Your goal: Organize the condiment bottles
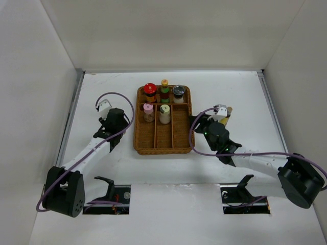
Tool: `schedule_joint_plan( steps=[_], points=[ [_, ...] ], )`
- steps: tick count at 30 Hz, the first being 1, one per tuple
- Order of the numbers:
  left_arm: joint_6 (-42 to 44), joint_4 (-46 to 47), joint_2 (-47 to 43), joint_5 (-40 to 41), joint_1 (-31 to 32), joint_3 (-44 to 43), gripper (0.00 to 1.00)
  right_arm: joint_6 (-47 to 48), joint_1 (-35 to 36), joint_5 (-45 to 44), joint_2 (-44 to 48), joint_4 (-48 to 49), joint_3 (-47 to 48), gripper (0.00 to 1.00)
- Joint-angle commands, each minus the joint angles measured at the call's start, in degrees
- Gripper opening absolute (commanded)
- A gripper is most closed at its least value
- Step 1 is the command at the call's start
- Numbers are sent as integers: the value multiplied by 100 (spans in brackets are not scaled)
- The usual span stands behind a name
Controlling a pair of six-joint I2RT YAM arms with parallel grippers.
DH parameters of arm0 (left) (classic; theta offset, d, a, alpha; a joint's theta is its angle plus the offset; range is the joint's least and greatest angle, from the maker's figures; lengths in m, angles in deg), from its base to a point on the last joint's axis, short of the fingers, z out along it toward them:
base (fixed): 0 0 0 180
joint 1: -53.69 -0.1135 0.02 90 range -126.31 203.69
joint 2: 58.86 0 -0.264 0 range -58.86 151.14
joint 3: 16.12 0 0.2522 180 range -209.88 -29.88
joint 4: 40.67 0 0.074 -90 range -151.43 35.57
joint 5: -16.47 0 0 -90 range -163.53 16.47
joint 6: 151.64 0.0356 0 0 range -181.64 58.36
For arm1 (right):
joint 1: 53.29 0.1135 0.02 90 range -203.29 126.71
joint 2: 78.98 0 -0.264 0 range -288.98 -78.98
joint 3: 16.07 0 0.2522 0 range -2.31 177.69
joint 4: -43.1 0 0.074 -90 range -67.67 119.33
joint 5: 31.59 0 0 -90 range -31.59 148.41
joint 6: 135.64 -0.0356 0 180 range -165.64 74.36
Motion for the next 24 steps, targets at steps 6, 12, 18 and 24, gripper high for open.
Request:
schedule_joint_plan(
  steps=[6, 12, 18, 24],
  points=[
    [176, -97, -459, 341, 299, -350, 32, 11, 52, 34, -58, 184, 248, 59],
    [580, -748, -1066, 938, 1001, -1036, 32, 11, 52, 17, -31, 184, 231, 59],
    [598, -1065, -1199, 983, 1652, -1476, 32, 37, 52, -36, 65, 175, 196, 59],
    [414, -1267, -953, 860, 2232, -1538, 32, 46, 52, -54, 119, 175, 178, 59]
  ],
)
